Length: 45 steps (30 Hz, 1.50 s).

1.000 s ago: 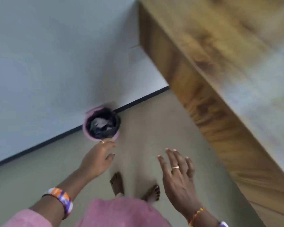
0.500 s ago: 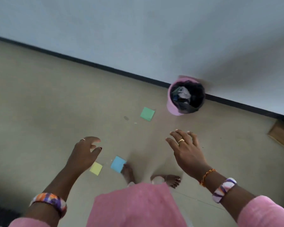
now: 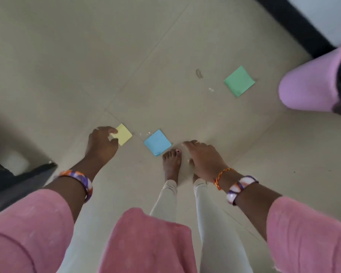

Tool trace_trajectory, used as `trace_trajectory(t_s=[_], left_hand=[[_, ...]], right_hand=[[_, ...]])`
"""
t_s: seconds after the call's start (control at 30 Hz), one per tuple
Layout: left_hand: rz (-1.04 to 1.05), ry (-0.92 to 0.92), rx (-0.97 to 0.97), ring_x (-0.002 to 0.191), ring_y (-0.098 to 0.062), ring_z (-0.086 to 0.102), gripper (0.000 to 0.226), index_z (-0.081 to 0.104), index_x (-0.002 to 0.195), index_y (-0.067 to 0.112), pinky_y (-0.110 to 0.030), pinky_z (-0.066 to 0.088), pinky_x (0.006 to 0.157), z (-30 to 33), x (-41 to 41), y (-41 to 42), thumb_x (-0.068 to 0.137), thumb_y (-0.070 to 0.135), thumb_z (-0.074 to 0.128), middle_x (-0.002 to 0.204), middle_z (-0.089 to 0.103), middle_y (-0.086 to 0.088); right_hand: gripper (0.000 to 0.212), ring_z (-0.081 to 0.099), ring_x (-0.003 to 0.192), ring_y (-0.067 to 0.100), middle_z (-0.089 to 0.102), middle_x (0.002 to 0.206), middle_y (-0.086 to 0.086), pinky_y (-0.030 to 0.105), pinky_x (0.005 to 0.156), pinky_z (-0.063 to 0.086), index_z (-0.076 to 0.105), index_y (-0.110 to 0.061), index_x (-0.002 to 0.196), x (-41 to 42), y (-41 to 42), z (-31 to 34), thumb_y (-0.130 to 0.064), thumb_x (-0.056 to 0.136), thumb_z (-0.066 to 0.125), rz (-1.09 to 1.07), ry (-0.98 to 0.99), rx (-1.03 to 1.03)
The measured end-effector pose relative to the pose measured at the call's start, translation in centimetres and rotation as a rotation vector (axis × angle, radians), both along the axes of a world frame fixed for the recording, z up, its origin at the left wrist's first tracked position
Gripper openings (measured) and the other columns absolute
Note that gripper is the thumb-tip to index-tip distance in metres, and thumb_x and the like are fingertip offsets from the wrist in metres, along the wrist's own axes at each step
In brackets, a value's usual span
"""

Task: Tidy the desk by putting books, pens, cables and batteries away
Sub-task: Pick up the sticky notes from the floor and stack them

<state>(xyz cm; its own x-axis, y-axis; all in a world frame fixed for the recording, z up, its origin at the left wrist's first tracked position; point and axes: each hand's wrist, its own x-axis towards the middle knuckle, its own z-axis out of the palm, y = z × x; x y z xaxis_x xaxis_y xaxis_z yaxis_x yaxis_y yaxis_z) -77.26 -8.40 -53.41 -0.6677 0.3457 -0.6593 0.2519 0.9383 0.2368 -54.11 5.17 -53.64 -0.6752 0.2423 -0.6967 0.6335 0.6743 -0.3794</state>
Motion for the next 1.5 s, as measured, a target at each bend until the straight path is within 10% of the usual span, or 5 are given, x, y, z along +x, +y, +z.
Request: trace_trajectory(t_s=[0.53, 0.7, 0.97, 1.17, 1.5], left_hand=[[0.193, 0.067, -0.052, 0.131, -0.034, 0.031, 0.061, 0.031, 0.142, 0.019, -0.033, 0.028, 0.106, -26.2, -3.3, -7.5, 0.087, 0.015, 0.058, 0.145, 0.026, -0.019], [0.458, 0.178, -0.06, 0.114, -0.032, 0.05, 0.042, 0.046, 0.12, 0.015, -0.035, 0.042, 0.092, -28.7, -3.1, -5.8, 0.081, 0.012, 0.063, 0.124, 0.052, -0.016], [0.255, 0.016, -0.155, 0.115, -0.036, 0.046, 0.061, 0.054, 0.113, 0.004, -0.039, 0.038, 0.099, -26.1, -1.1, -6.0, 0.064, 0.028, 0.083, 0.122, 0.046, -0.023], [0.377, -0.035, -0.277, 0.113, -0.033, 0.048, 0.067, 0.049, 0.116, 0.004, -0.039, 0.04, 0.096, -27.1, 4.2, -3.6, 0.064, 0.03, 0.083, 0.124, 0.046, -0.019], [0.247, -0.019, -0.153, 0.084, -0.029, 0.061, 0.031, 0.047, 0.058, 0.018, -0.028, 0.043, 0.069, -27.5, 5.5, -4.1, 0.071, 0.014, 0.075, 0.084, 0.063, -0.012]], right_hand=[[0.077, 0.03, 0.129, 0.032, 0.023, 0.147, 0.011, 0.041, 0.094, 0.038, 0.018, -0.01, 0.143, -10.6, -4.7, -26.7, -0.016, 0.083, 0.064, 0.269, 0.051, 0.088], [0.039, 0.037, 0.119, 0.032, 0.041, 0.132, 0.012, 0.038, 0.092, 0.032, 0.048, -0.01, 0.122, -10.7, -5.1, -27.9, -0.011, 0.084, 0.056, 0.249, 0.044, 0.156], [0.018, 0.053, 0.067, 0.015, 0.057, 0.072, -0.001, 0.017, 0.061, 0.045, 0.056, -0.021, 0.071, -7.6, 0.3, -25.0, -0.011, 0.076, 0.07, -0.723, 0.021, -0.438], [0.019, 0.058, 0.076, 0.015, 0.06, 0.082, 0.002, 0.029, 0.071, 0.055, 0.059, -0.016, 0.084, -5.0, 4.1, -23.4, 0.003, 0.083, 0.061, -1.072, -0.005, -0.864], [0.022, 0.054, 0.079, 0.017, 0.058, 0.084, -0.005, 0.025, 0.07, 0.043, 0.066, -0.025, 0.097, -7.6, 0.9, -24.5, -0.011, 0.08, 0.064, -0.134, -0.075, -0.586]])
